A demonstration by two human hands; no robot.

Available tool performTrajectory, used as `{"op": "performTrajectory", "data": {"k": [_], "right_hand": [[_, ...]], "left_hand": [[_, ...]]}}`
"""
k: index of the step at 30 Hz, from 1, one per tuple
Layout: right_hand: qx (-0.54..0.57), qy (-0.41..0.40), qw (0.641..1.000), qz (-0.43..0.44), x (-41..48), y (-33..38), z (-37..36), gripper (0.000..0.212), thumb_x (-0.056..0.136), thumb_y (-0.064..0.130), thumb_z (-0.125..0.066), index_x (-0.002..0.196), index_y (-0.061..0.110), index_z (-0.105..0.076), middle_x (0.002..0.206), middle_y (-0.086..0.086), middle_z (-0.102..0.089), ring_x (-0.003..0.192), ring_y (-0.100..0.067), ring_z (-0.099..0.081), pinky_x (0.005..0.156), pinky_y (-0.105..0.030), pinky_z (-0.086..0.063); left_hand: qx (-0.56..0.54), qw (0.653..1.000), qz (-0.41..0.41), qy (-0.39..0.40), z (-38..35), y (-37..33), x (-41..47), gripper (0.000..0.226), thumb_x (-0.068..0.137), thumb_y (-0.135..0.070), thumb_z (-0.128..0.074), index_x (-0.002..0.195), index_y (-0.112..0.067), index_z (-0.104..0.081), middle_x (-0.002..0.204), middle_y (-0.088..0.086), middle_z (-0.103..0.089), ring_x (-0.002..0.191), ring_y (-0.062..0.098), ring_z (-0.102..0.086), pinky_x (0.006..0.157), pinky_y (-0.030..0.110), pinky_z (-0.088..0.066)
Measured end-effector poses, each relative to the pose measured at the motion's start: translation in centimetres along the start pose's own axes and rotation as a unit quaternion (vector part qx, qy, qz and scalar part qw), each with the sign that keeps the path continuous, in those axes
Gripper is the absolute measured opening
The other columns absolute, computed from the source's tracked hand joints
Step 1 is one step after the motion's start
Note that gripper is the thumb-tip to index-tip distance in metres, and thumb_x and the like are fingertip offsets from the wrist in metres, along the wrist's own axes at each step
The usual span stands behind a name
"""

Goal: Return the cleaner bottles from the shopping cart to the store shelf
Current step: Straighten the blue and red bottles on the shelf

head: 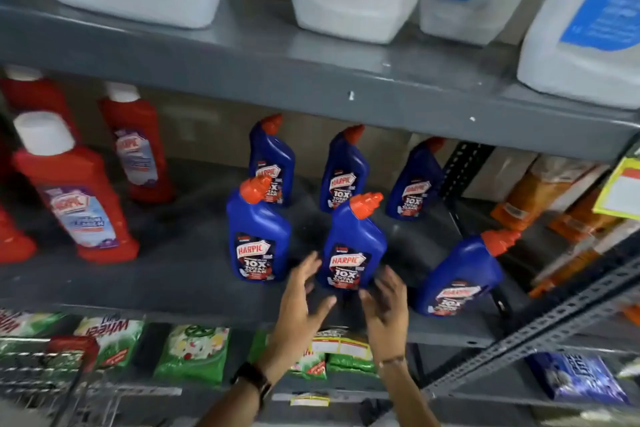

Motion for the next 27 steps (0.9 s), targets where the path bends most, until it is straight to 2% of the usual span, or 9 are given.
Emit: {"op": "performTrajectory", "data": {"k": [1,3,6,10,14,16,20,24,27], "right_hand": [[0.013,0.026,1.000,-0.004,1.0,-0.2,-0.5,0.055,0.073,-0.008,-0.067,0.119,0.015,-0.046,0.119,-0.004,-0.054,0.103,0.002,-0.056,0.085,-0.010,-0.049],[0.027,0.085,0.996,-0.023,2.1,-0.4,-1.8,0.051,0.074,-0.006,-0.067,0.116,0.012,-0.047,0.115,-0.007,-0.057,0.099,0.002,-0.059,0.083,-0.012,-0.051],[0.021,0.122,0.991,-0.042,2.7,-1.0,-2.2,0.045,0.077,-0.005,-0.064,0.113,0.015,-0.048,0.110,-0.009,-0.061,0.091,0.006,-0.061,0.079,-0.012,-0.052],[0.003,0.157,0.987,-0.034,2.7,-1.4,-1.6,0.043,0.078,-0.002,-0.064,0.117,0.008,-0.048,0.110,-0.008,-0.061,0.091,0.009,-0.060,0.079,-0.009,-0.050],[-0.003,0.170,0.985,-0.022,2.2,-1.2,-1.1,0.043,0.078,-0.002,-0.063,0.117,0.008,-0.048,0.112,-0.004,-0.059,0.092,0.012,-0.058,0.079,-0.006,-0.047],[-0.002,0.166,0.986,-0.020,1.9,-1.3,-1.0,0.044,0.079,0.000,-0.064,0.119,0.006,-0.047,0.113,-0.008,-0.060,0.094,0.010,-0.059,0.080,-0.007,-0.047],[-0.006,0.163,0.986,-0.024,1.8,-1.1,-1.0,0.046,0.079,0.003,-0.064,0.122,0.005,-0.046,0.116,-0.012,-0.060,0.099,0.003,-0.059,0.083,-0.009,-0.048],[-0.013,0.159,0.987,-0.030,1.7,-1.1,-1.0,0.046,0.079,0.004,-0.064,0.121,0.009,-0.047,0.114,-0.009,-0.061,0.100,0.001,-0.060,0.084,-0.010,-0.048],[-0.015,0.160,0.987,-0.034,1.7,-1.2,-1.1,0.045,0.079,0.004,-0.064,0.121,0.009,-0.047,0.114,-0.008,-0.062,0.099,0.002,-0.060,0.084,-0.010,-0.049]], "left_hand": [[0.000,1.000,0.013,0.004,-0.4,0.5,1.0,0.070,0.075,-0.029,-0.065,0.133,-0.035,-0.026,0.140,-0.007,-0.040,0.131,0.001,-0.038,0.107,0.020,-0.034],[0.035,0.999,0.024,0.016,-0.9,1.1,2.5,0.079,0.074,-0.036,-0.066,0.139,-0.030,-0.020,0.143,-0.003,-0.033,0.134,0.009,-0.035,0.111,0.032,-0.033],[0.065,0.997,0.024,0.038,-1.2,1.5,3.5,0.067,0.078,-0.034,-0.067,0.134,-0.034,-0.030,0.134,0.000,-0.049,0.120,0.006,-0.049,0.104,0.037,-0.043],[0.069,0.997,0.027,0.014,-0.8,2.4,3.0,0.060,0.074,-0.028,-0.070,0.123,-0.043,-0.038,0.124,0.002,-0.059,0.111,0.006,-0.058,0.096,0.031,-0.049],[0.080,0.996,0.027,0.017,-1.1,2.4,2.4,0.068,0.073,-0.028,-0.071,0.133,-0.024,-0.039,0.119,0.000,-0.061,0.105,-0.004,-0.058,0.089,0.017,-0.050],[0.085,0.996,0.025,0.023,-1.2,2.2,2.4,0.071,0.070,-0.034,-0.070,0.133,-0.023,-0.039,0.116,-0.003,-0.061,0.103,-0.009,-0.057,0.085,0.011,-0.049],[0.092,0.995,0.029,0.021,-1.3,2.0,2.3,0.069,0.073,-0.024,-0.071,0.134,-0.020,-0.038,0.118,-0.001,-0.060,0.102,0.000,-0.058,0.083,0.004,-0.046],[0.086,0.996,0.029,0.017,-1.3,1.6,2.3,0.069,0.073,-0.019,-0.072,0.134,-0.020,-0.039,0.114,-0.007,-0.059,0.099,-0.014,-0.056,0.081,0.003,-0.045],[0.082,0.996,0.031,0.014,-1.2,1.5,2.1,0.069,0.073,-0.020,-0.072,0.132,-0.028,-0.037,0.110,-0.017,-0.056,0.098,-0.019,-0.053,0.082,0.006,-0.047]]}}
Point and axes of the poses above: each hand's wrist, its own x-axis towards the middle knuckle, its own z-axis out of the back of the hand, y = z × x, the point moved 8 cm from there along x, towards the middle knuckle
